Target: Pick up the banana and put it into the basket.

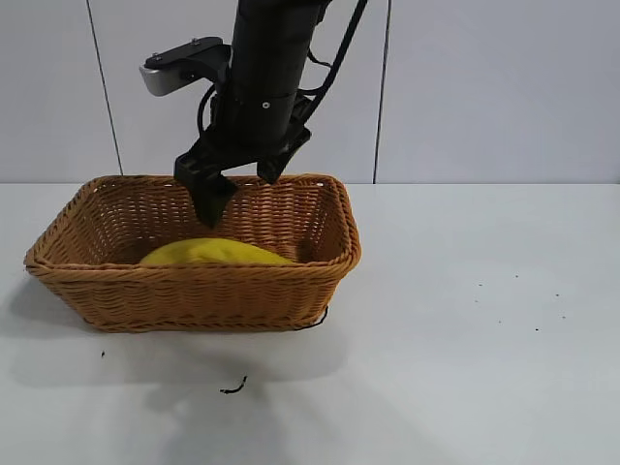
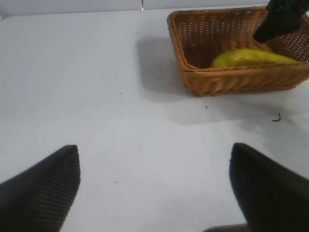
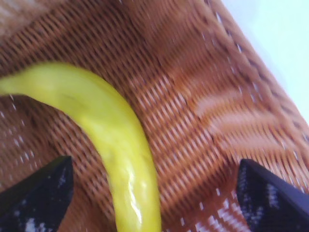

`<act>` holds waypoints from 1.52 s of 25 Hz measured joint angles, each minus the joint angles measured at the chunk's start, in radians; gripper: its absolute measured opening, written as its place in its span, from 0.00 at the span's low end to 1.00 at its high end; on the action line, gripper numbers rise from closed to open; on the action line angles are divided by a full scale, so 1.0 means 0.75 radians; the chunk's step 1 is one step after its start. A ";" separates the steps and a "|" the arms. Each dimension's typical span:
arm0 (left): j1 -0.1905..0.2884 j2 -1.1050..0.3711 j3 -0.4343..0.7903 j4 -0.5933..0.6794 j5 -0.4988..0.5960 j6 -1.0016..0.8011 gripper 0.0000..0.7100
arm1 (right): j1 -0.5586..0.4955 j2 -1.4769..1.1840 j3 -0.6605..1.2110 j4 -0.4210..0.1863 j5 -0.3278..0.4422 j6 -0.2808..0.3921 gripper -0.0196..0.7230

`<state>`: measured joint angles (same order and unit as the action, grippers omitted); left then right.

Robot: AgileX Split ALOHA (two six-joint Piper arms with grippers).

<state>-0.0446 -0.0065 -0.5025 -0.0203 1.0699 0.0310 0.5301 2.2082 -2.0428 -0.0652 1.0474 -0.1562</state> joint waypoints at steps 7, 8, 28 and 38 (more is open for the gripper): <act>0.000 0.000 0.000 0.000 0.000 0.000 0.89 | -0.294 -0.071 -0.001 0.001 0.028 0.090 0.88; 0.000 0.000 0.000 0.000 0.000 0.000 0.89 | -0.344 -0.071 -0.001 0.001 0.037 0.094 0.88; 0.000 0.000 0.000 0.000 0.000 0.000 0.89 | -0.916 -0.155 0.219 0.161 0.214 0.033 0.88; 0.000 0.000 0.000 0.000 0.000 0.000 0.89 | -0.916 -0.659 0.922 0.233 0.224 -0.005 0.88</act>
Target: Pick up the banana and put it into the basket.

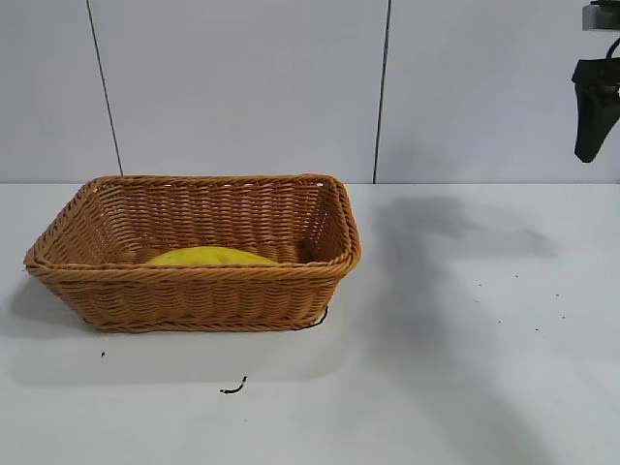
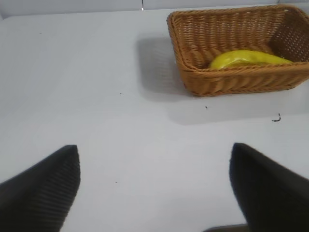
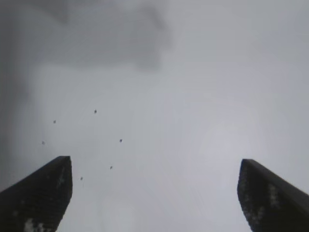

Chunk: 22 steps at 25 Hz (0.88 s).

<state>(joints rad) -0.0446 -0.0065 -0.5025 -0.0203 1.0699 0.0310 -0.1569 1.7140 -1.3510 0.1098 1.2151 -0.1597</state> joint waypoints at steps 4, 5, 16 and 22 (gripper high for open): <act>0.000 0.000 0.000 0.000 0.000 0.000 0.89 | 0.000 -0.389 0.377 0.003 0.004 -0.022 0.88; 0.000 0.000 0.000 0.000 0.000 0.000 0.89 | 0.000 -0.478 0.446 0.003 0.004 -0.025 0.88; 0.000 0.000 0.000 0.000 0.000 0.000 0.89 | 0.000 -1.360 0.935 0.003 -0.029 -0.032 0.88; 0.000 0.000 0.000 0.000 0.000 0.000 0.89 | 0.000 -1.811 1.079 0.003 -0.085 -0.032 0.88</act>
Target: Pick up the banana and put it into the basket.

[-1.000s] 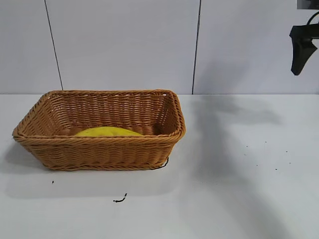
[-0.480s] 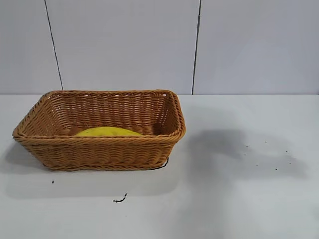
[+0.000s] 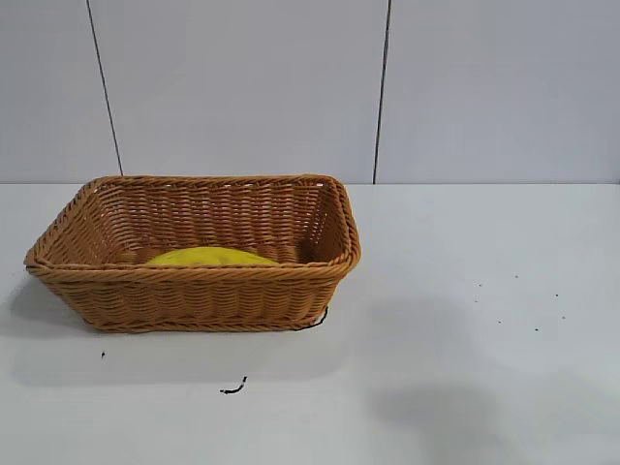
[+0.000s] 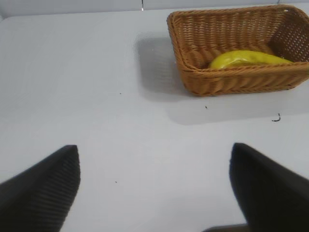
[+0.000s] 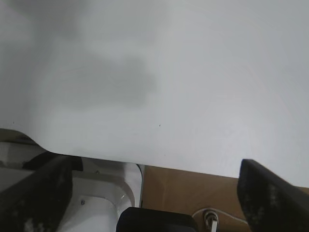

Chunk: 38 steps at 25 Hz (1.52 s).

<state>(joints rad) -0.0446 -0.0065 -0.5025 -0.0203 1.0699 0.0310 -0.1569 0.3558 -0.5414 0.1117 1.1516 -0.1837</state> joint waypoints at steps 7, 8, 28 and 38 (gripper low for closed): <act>0.000 0.000 0.000 0.000 0.000 0.000 0.89 | 0.021 -0.253 0.010 0.079 -0.048 0.056 0.88; 0.000 0.000 0.000 0.000 0.000 0.000 0.89 | 0.041 -0.259 0.010 0.089 -0.053 0.059 0.88; 0.000 0.000 0.000 0.000 0.000 0.000 0.89 | 0.292 -0.477 0.058 0.042 -0.159 0.060 0.88; 0.000 0.000 0.000 0.000 0.000 0.000 0.89 | 0.292 -0.481 0.058 0.037 -0.159 0.060 0.88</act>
